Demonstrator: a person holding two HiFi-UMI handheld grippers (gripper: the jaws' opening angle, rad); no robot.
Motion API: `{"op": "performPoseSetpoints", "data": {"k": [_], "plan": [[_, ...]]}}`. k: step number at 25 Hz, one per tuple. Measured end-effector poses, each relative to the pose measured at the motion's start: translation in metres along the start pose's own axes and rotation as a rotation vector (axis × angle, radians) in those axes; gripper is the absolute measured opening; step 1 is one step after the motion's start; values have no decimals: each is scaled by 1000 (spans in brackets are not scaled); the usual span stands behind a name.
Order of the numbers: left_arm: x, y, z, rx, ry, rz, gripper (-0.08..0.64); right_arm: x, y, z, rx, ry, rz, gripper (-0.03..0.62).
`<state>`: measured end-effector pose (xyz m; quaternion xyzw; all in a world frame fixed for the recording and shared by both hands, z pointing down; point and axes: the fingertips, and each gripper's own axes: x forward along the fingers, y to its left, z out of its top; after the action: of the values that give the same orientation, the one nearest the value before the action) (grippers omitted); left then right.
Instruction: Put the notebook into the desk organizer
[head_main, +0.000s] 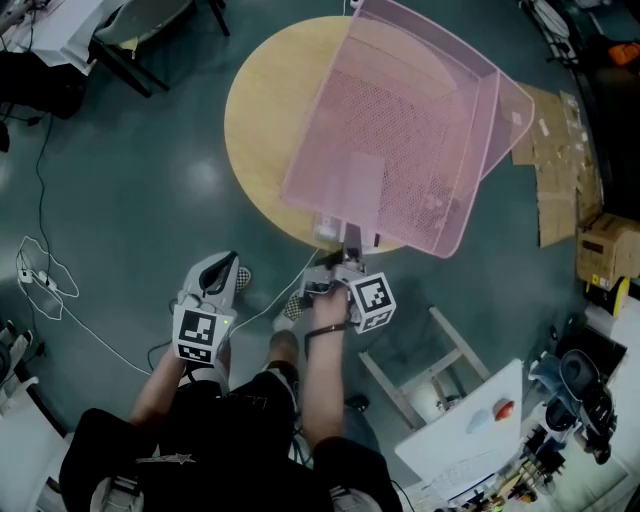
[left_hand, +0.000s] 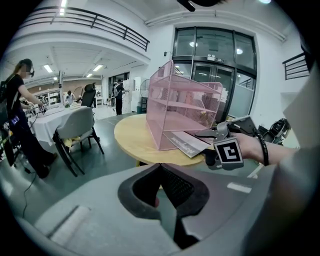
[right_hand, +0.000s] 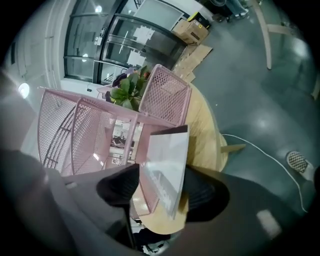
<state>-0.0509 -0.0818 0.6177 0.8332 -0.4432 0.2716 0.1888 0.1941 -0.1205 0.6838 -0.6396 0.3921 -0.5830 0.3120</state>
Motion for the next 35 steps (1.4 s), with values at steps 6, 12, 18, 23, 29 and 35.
{"op": "performPoseSetpoints", "data": {"k": [6,12,18,23,29,35], "plan": [[-5,-11,2,13,-17,-19,11,-15,-7,2,9,2,-3,284],[-19,-16,9,34,-38,-40,11,-37,-1,-2,-2,0,8,284],[-34,-31,34,75,-96,-87,11,-74,25,-4,-85,-4,63,284],[-51,-51,69,119,-159,-141,9,-115,61,-1,-210,-24,128,284],[-85,-70,119,188,-248,-187,9,-180,116,0,-524,-85,170,284],[-118,-83,158,215,-326,-224,10,-242,164,-1,-821,-175,178,282]]}}
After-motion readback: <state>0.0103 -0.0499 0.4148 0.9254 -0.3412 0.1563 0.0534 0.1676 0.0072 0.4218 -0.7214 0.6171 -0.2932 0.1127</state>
